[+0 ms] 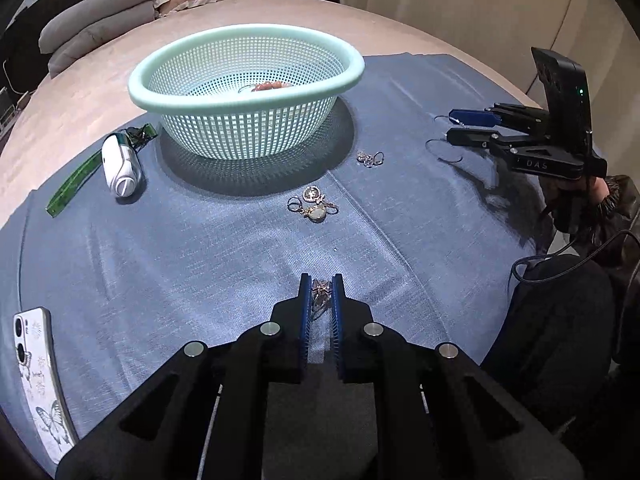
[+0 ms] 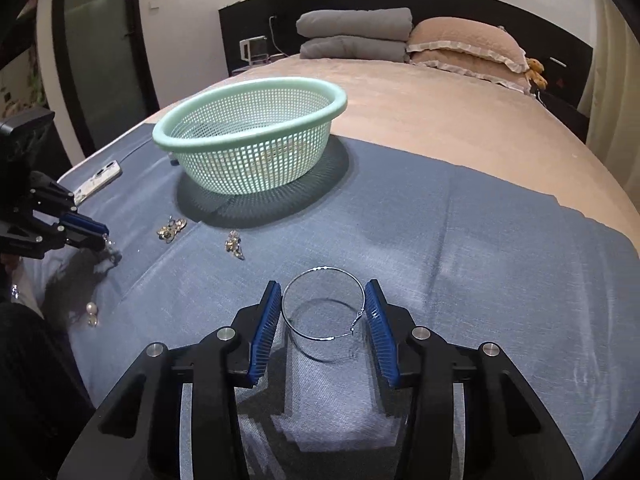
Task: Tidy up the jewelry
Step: 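Carry both items over the basket and open the left tool to drop the charm earring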
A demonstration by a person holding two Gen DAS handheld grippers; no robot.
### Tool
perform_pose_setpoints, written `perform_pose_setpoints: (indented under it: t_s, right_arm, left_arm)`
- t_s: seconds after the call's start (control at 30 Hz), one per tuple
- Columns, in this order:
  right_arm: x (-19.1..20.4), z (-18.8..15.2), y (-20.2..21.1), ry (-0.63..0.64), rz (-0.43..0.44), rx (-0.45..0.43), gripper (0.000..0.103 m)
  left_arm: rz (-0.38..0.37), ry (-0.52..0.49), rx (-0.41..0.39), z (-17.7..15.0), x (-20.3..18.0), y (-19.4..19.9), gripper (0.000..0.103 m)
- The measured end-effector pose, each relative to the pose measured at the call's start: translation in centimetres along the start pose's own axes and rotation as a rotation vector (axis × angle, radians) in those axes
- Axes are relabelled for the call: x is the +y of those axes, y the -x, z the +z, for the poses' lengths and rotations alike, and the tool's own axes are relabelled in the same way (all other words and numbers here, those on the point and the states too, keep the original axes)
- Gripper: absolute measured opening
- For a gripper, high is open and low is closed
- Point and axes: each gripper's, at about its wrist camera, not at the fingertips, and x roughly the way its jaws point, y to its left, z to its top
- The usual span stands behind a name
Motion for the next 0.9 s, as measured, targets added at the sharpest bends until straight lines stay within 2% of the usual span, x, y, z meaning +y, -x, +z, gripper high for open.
perform_pose_setpoints:
  t_s: [0.23,0.53,0.77,0.9]
  right_arm:
    - [-0.4,2.0,1.9,0.016,-0.013,-0.056,0.041]
    - [0.5,5.8,3.1,0.069,-0.013,-0.122,0.041]
    - [1.1,9.0,2.9,0.104,0.001,-0.16,0.041]
    - [1.5,10.8,1.9,0.129,0.018,-0.173,0.041]
  left_arm:
    - [0.024,-0.015,-0.058,1.8,0.6,2.2,0.01]
    - [0.051,-0.02,-0.147,5.8,1.7,5.5,0.01]
    - [0.07,-0.03,-0.192,8.4,2.9,6.8,0.01]
    - [0.06,-0.03,-0.193,9.8,3.6,6.3,0.01]
